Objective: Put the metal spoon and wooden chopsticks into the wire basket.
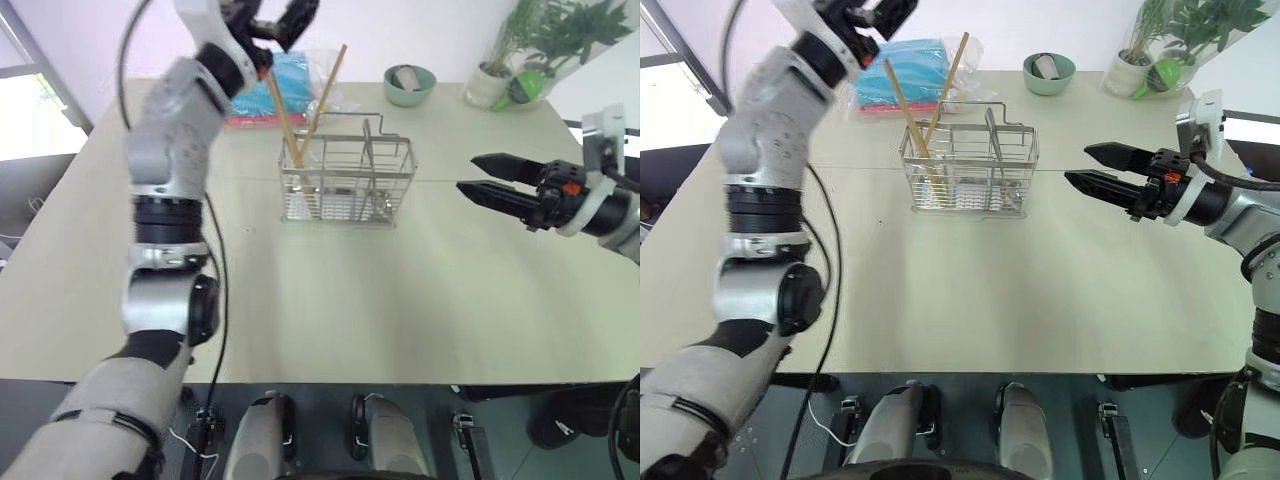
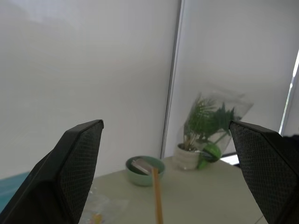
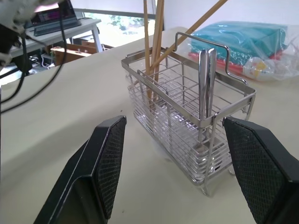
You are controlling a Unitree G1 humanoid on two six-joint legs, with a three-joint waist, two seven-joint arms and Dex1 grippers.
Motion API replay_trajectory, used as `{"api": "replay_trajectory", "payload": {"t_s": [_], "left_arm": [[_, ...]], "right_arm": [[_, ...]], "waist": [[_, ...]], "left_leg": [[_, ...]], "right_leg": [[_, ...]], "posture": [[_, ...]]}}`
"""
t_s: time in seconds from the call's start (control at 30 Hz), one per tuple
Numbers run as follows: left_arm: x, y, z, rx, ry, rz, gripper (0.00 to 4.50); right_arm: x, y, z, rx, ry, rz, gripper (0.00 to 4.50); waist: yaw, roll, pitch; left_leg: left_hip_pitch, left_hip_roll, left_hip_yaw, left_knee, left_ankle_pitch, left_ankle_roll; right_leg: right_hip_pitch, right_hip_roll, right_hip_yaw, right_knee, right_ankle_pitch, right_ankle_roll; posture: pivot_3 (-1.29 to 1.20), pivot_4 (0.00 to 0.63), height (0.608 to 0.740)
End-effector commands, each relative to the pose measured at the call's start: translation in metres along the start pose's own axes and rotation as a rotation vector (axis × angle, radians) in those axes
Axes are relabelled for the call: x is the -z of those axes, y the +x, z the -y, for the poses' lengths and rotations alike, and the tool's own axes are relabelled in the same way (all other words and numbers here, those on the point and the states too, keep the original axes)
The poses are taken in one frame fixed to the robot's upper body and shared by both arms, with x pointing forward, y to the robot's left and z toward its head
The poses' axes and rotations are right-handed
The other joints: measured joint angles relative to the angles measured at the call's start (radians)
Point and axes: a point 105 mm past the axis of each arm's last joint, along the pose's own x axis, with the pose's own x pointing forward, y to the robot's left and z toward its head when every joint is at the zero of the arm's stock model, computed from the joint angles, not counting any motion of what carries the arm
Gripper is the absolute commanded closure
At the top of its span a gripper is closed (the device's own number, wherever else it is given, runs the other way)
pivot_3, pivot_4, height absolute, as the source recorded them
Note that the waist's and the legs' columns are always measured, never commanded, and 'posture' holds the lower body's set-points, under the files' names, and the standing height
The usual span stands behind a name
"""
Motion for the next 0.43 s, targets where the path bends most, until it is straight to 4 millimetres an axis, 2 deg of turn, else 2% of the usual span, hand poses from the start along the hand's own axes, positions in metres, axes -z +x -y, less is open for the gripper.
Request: {"api": "replay_trajectory", "payload": {"t_s": [0.03, 0.17, 0.33, 0.43], "left_arm": [[-0.015, -0.018, 0.012, 0.169, 0.189, -0.104, 0.03], [-0.002, -0.076, -0.019, 0.248, 0.363, -0.361, 0.03], [0.01, -0.134, -0.029, 0.382, 0.396, -0.572, 0.03], [0.017, -0.154, -0.032, 0.41, 0.408, -0.646, 0.03]], "right_arm": [[-0.009, -0.005, 0.004, 0.001, -0.069, 0.003, 1.11], [-0.005, -0.015, 0.016, 0.022, -0.094, -0.041, 1.11], [-0.006, -0.02, 0.031, 0.044, -0.115, -0.059, 1.11], [-0.006, -0.019, 0.036, 0.045, -0.116, -0.061, 1.11]], "waist": [[0.0, 0.0, 0.0], [-0.003, 0.002, 0.0], [-0.004, 0.002, 0.0], [-0.004, 0.002, 0.0]], "left_leg": [[0.0, 0.0, 0.0, 0.0, 0.0, 0.0], [0.0, 0.0, 0.001, 0.0, 0.0, 0.0], [-0.001, 0.001, 0.001, -0.001, 0.0, 0.0], [-0.001, 0.001, 0.001, -0.001, 0.0, 0.0]], "right_leg": [[0.0, 0.0, 0.0, 0.0, 0.0, 0.0], [0.0, 0.0, 0.0, 0.0, 0.0, 0.0], [-0.002, 0.0, 0.0, 0.0, 0.0, -0.001], [-0.002, -0.001, 0.0, -0.001, -0.001, -0.001]], "posture": [[0.0, 0.15, 0.715], [0.0, 0.15, 0.715], [0.0, 0.15, 0.715], [0.0, 0.15, 0.715]]}}
